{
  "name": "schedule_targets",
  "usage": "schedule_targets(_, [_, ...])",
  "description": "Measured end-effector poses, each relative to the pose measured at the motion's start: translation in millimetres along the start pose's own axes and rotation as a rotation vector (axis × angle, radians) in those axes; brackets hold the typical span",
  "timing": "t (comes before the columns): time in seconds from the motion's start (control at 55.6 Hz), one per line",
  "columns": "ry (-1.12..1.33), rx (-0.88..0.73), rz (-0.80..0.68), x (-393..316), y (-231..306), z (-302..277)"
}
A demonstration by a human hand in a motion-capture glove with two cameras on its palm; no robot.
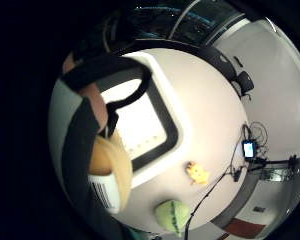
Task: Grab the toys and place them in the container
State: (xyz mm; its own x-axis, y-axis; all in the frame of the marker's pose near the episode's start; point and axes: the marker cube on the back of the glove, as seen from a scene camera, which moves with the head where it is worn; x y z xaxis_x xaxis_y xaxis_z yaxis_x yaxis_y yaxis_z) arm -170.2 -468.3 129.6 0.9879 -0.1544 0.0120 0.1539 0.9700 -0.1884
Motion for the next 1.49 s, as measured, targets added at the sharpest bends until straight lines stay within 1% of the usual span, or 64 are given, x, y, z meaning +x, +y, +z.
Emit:
schedule_targets(0.09, [-0.04,-0.15,0.005,4.3,8.3,15.8])
schedule_targets(0.144, [-0.041,-0.178,-0.002,7.8,13.7,19.6])
schedule_targets(0.216, [-0.037,-0.161,-0.025,14.0,21.1,19.1])
schedule_targets(0.468, [-0.022,-0.112,0.007,33.3,51.8,1.7])
schedule_targets(0.594, [0.032,-0.106,0.044,76.7,78.3,-12.7])
schedule_targets(0.648, [0.055,-0.103,0.098,101.0,90.2,-19.3])
schedule_targets(0.719, [0.141,-0.105,0.224,150.1,110.4,-27.6])
schedule_targets(0.791, [0.095,-0.1,0.275,179.7,126.7,-33.3])
schedule_targets(0.917, [0.1,-0.103,0.417,226.9,147.5,-34.6])
schedule_targets(1.007, [0.059,-0.138,0.43,235.7,152.2,-23.3])
schedule_targets(1.133, [0.089,-0.194,0.448,239.2,151.5,5.8])
schedule_targets(1.403, [0.139,-0.39,0.523,256.4,165.9,99.7])
schedule_targets(1.457, [0.114,-0.405,0.537,258.2,170.0,117.6])
schedule_targets(1.493, [0.088,-0.384,0.555,259.4,171.3,125.7])
